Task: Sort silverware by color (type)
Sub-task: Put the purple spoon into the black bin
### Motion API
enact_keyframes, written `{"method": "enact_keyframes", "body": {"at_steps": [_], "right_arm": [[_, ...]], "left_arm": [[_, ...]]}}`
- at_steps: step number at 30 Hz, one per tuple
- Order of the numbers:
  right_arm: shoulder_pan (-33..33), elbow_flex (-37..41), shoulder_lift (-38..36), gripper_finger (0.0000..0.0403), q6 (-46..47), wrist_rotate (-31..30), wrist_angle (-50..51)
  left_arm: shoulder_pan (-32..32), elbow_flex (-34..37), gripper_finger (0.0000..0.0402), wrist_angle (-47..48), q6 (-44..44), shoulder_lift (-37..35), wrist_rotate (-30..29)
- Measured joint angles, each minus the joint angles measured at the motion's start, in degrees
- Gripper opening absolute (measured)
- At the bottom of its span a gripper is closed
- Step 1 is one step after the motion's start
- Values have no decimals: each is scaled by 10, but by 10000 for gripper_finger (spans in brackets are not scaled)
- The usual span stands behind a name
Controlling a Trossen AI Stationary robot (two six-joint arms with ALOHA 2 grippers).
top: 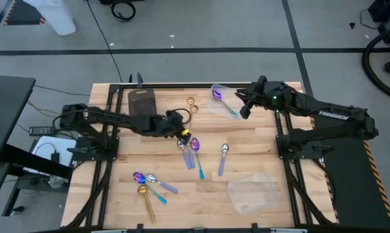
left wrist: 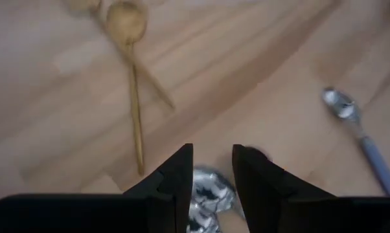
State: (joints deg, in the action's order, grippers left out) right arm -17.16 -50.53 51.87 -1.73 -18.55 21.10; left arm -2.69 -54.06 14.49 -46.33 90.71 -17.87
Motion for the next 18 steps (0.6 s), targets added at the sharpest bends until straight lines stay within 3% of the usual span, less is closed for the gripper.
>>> {"method": "enact_keyframes", "body": {"at_steps": [7,18], "right_arm": [[-25,20,-30,77,3,0,-10],[-34,25,-33,77,0,0,-13]], "left_arm": [[-1,0,117,23,-59,33,105],[54,-84,117,137,-152,49,74]]}}
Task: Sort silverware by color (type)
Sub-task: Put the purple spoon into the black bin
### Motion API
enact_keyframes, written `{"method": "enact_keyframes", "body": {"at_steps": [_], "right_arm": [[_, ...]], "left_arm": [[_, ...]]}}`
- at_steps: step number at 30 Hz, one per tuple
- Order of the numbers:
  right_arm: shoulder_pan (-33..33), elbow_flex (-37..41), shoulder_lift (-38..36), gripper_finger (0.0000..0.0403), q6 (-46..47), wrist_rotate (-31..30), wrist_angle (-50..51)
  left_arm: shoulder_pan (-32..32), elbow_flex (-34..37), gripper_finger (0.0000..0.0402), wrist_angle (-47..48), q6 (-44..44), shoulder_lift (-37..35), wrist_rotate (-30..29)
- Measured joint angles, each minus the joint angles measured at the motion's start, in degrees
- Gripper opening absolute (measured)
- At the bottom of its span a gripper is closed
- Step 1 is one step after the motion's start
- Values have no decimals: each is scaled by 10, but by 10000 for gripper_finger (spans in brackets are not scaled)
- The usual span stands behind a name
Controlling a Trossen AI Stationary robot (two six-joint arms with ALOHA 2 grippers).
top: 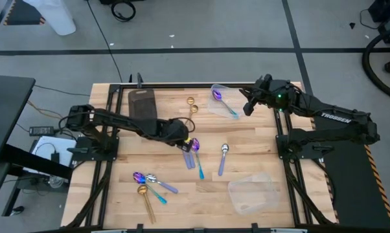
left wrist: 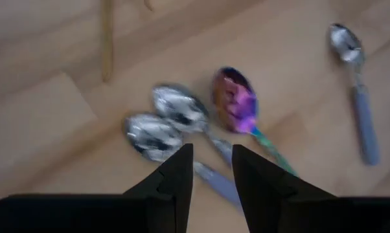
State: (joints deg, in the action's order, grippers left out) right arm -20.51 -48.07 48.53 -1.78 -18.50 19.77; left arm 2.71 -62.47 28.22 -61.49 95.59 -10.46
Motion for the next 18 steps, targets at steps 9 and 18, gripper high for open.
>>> {"method": "enact_keyframes", "body": {"at_steps": [9,18], "right_arm": [[0,0,0,77,-3,2,2],[0,0,0,77,-10,2,-3]], "left_arm": [[40,-2,128,5,-121,50,-8],[41,-1,195,3,-148,70,-8]]}}
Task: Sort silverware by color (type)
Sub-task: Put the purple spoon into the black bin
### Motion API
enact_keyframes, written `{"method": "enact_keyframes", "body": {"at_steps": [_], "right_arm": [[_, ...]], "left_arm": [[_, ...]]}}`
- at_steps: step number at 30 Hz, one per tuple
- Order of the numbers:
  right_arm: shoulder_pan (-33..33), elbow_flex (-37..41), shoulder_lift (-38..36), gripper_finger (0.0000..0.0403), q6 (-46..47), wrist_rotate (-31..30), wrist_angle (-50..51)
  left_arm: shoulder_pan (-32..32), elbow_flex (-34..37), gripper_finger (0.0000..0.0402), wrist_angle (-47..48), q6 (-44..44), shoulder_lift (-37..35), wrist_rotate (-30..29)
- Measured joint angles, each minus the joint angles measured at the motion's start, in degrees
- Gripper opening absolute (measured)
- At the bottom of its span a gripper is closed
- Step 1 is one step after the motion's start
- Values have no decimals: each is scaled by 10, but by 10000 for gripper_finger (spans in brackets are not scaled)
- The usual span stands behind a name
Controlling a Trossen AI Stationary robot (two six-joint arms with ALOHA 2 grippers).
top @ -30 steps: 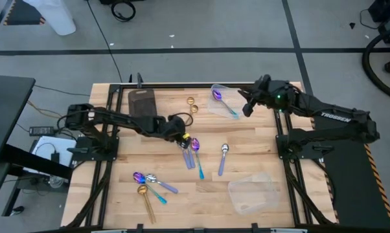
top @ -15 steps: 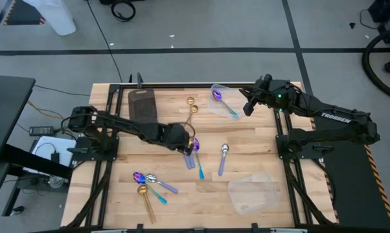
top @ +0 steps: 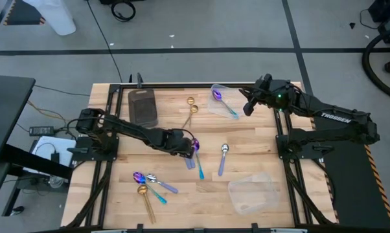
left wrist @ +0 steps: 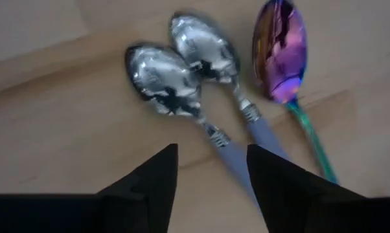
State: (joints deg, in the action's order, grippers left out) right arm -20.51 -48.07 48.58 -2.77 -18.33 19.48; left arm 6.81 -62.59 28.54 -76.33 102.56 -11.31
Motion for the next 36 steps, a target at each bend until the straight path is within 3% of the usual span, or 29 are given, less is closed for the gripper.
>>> {"method": "enact_keyframes", "body": {"at_steps": [5,15,20,31,36], "right_arm": [[0,0,0,77,-4,0,-6],[2,0,10,77,-14,4,-11],[2,0,14,77,-19,4,-10],[1,0,17,77,-24,5,-14],[1,0,17,77,-26,5,-14]], "left_arm": [[9,-11,192,-1,-25,28,2],[4,-117,172,77,50,115,-2],[2,-110,172,85,69,114,6],[1,-110,170,221,185,114,48],[1,-110,137,234,190,114,65]]}}
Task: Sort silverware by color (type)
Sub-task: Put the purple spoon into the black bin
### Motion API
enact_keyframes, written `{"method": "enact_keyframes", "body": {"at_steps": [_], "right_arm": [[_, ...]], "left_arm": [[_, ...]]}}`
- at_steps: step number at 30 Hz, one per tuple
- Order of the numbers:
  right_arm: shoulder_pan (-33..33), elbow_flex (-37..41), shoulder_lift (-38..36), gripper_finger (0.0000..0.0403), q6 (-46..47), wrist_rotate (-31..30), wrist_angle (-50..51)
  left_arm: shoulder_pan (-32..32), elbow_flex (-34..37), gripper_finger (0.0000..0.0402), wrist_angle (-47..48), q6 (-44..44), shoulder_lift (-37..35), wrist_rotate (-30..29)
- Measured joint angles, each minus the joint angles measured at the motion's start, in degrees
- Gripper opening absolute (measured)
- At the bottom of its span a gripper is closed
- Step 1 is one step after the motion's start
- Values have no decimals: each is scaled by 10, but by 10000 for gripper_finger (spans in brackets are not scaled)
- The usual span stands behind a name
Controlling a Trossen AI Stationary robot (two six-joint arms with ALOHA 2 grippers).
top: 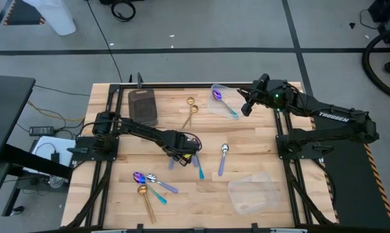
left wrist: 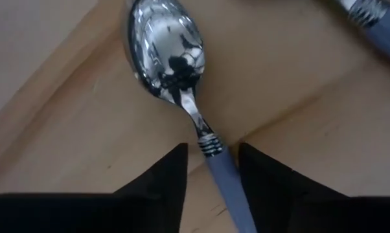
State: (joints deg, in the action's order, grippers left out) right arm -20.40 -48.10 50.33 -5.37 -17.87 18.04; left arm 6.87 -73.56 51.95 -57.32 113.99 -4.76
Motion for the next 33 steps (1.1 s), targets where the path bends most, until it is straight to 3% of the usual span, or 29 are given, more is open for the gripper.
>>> {"method": "enact_keyframes", "body": {"at_steps": [8,33], "right_arm": [[0,0,0,77,-3,0,0],[0,0,0,77,-8,0,0]], "left_arm": [[1,1,46,7,11,1,8],[5,-19,46,16,38,2,-14]]}}
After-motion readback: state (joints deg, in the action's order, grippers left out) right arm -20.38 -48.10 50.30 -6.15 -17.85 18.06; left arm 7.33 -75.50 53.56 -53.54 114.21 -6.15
